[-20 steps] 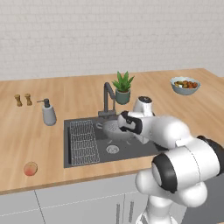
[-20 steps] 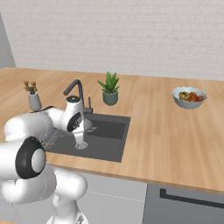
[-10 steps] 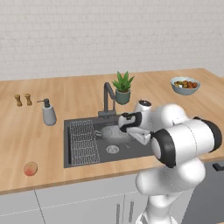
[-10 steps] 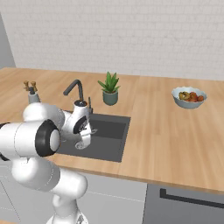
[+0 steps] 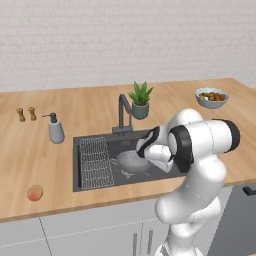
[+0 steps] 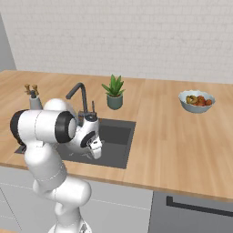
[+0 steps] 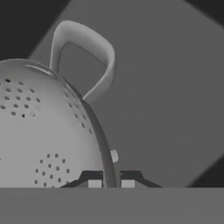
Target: Put the colander in the sink, put the peach in the colander, and turn on the sink faucet and pour water over the colander.
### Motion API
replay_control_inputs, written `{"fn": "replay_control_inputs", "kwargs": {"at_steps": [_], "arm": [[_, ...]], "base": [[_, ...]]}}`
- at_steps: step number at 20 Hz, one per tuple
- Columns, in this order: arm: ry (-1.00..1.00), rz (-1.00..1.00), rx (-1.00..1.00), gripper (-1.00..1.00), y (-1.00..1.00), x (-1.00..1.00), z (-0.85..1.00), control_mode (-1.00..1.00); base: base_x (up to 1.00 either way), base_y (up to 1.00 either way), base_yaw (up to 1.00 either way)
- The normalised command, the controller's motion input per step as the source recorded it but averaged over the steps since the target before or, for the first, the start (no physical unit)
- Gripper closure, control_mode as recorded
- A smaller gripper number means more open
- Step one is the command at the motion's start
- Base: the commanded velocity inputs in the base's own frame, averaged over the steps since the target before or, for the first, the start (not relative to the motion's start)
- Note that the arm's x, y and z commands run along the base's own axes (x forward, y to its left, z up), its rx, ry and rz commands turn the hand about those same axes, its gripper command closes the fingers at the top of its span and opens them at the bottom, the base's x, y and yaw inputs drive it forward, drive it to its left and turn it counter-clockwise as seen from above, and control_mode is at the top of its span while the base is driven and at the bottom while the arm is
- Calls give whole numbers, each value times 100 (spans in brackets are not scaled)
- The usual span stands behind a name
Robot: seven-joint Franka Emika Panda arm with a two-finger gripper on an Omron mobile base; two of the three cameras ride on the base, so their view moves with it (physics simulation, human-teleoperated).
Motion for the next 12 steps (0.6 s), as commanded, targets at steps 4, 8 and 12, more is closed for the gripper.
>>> {"fn": "replay_control_inputs", "kwargs": {"at_steps": [4, 8, 12], "arm": [[0, 0, 0, 100, -21, 24, -41, -100], [0, 4, 0, 100, 0, 0, -59, -100], [-2, 7, 1, 100, 9, 0, -45, -100]], "base": [[0, 0, 0], [0, 0, 0], [0, 0, 0]]}}
